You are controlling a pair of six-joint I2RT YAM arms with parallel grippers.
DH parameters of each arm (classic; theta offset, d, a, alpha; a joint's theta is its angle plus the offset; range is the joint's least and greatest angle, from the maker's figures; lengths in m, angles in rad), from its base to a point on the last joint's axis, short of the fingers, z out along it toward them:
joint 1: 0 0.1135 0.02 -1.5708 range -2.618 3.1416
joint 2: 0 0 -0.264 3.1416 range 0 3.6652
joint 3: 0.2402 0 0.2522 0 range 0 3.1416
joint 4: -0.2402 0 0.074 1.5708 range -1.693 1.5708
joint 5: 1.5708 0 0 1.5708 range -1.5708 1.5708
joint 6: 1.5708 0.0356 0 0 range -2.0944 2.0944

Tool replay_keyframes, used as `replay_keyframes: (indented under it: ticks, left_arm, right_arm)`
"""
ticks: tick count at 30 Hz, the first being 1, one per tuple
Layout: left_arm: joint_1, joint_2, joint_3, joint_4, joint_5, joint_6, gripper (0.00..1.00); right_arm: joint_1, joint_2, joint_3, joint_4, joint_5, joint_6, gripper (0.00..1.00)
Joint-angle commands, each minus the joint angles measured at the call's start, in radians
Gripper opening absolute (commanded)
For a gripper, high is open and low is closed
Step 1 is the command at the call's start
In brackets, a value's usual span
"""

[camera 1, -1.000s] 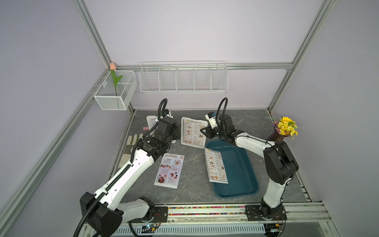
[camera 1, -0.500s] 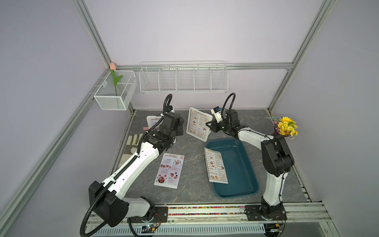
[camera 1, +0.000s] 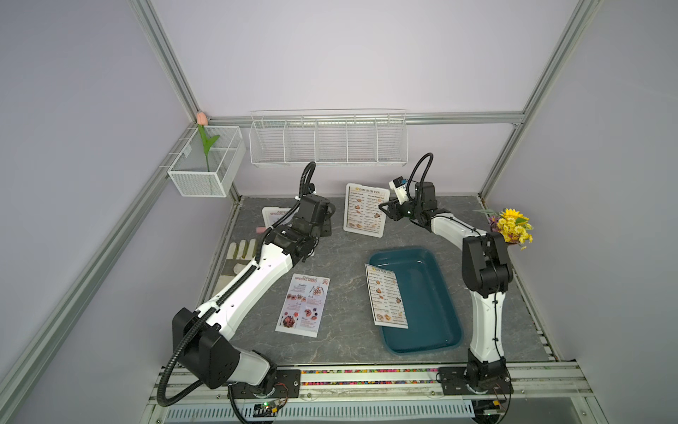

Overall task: Replace the menus in the menu holders
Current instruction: Move the menu holder to the center of the board.

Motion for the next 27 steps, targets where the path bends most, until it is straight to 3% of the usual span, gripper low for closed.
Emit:
replay_keyframes:
  ticks: [1,7,17,23,27]
  left_arm:
    - [0.005,0.014,0.036,0.0,-0.016,0.002,0.59]
    - [0.005,0.006,0.025,0.002,-0.011,-0.007,0.59]
    - [0.016,-0.014,0.006,-0.036,-0.029,-0.025,0.59]
    - [0.042,-0.048,-0.023,-0.073,-0.068,-0.057,0.65]
    - [0.072,-0.087,-0.047,-0.079,-0.065,-0.059,0.68]
  right_arm:
    - [-0.024,0.028,0.042,-0.052,0.005,-0.026,0.49]
    - [-0.057,0.026,0.045,-0.056,0.108,0.005,0.6]
    - [-0.051,0.038,0.04,-0.021,0.127,0.067,0.61]
    - [-0.035,-0.159,-0.166,0.081,0.101,0.087,0.62]
    - [0.042,-0.328,-0.32,0.117,0.104,0.09,0.64]
